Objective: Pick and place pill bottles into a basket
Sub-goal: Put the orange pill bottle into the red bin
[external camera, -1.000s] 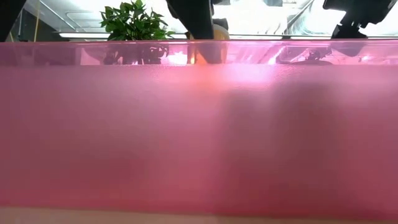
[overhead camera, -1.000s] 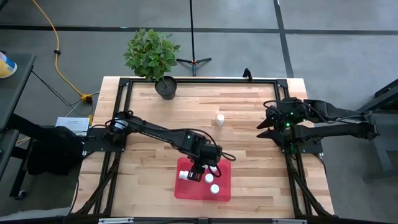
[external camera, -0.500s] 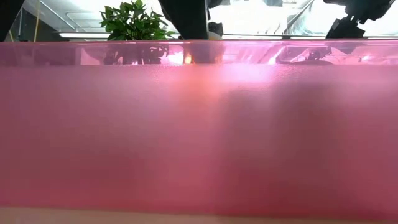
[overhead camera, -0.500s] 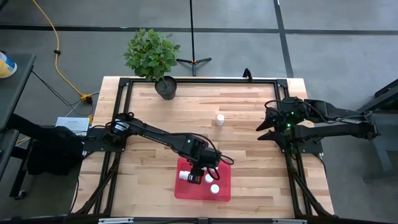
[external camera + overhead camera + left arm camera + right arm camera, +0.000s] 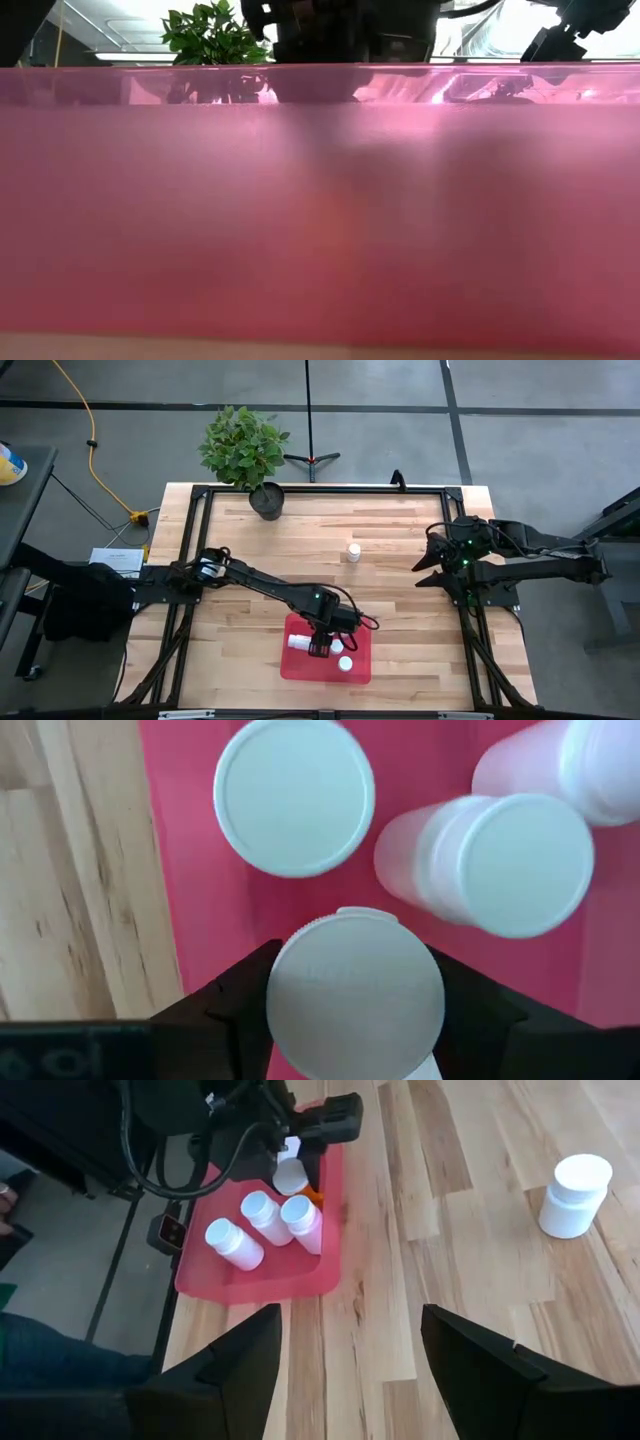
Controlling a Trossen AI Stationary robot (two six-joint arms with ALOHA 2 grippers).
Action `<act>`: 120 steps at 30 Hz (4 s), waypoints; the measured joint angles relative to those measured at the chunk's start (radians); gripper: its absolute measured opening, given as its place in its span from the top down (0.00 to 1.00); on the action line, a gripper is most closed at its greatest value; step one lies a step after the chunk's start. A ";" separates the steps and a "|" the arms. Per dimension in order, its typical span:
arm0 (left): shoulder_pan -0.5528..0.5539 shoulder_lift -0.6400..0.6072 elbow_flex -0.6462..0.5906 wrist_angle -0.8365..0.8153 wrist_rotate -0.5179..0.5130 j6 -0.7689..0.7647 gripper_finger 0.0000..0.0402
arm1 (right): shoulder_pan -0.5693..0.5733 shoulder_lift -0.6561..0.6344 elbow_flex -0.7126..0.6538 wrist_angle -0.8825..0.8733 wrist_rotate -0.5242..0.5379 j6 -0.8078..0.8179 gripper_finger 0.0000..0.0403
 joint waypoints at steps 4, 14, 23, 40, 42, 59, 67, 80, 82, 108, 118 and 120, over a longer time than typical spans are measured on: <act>0.000 0.001 0.000 0.011 -0.018 -0.007 0.33 | 0.000 0.000 0.000 -0.003 -0.004 -0.003 0.42; 0.000 0.000 0.000 0.013 -0.019 -0.007 0.34 | 0.000 0.000 0.000 -0.004 -0.003 -0.002 0.42; 0.000 -0.047 0.002 -0.066 -0.076 -0.038 0.34 | 0.000 0.000 0.000 -0.006 -0.001 0.006 0.42; 0.001 -0.081 0.002 -0.008 -0.050 -0.055 0.34 | 0.000 0.000 0.000 -0.008 0.015 -0.008 0.42; 0.001 -0.081 0.002 -0.012 -0.051 -0.051 0.34 | 0.000 0.000 0.000 -0.009 0.018 -0.010 0.42; 0.001 -0.060 -0.001 -0.016 -0.077 -0.044 0.34 | 0.000 0.000 0.000 -0.013 0.019 -0.011 0.42; 0.001 -0.063 0.002 -0.011 -0.087 -0.052 0.34 | 0.000 0.000 0.000 -0.013 0.018 -0.011 0.42; 0.000 -0.017 0.003 0.012 -0.054 -0.059 0.34 | 0.000 0.000 0.000 -0.019 0.018 -0.011 0.42; 0.001 -0.014 0.001 -0.001 -0.052 -0.059 0.34 | 0.000 0.000 0.000 -0.021 0.018 -0.010 0.42; -0.001 -0.014 0.001 -0.007 0.058 -0.097 0.34 | 0.000 0.000 0.000 -0.028 0.018 -0.007 0.42; -0.013 -0.014 0.002 -0.005 0.039 -0.078 0.34 | 0.000 0.000 0.000 -0.028 0.018 0.000 0.42; -0.013 -0.014 0.002 -0.006 0.039 -0.078 0.34 | 0.000 0.000 0.000 -0.028 0.018 0.000 0.42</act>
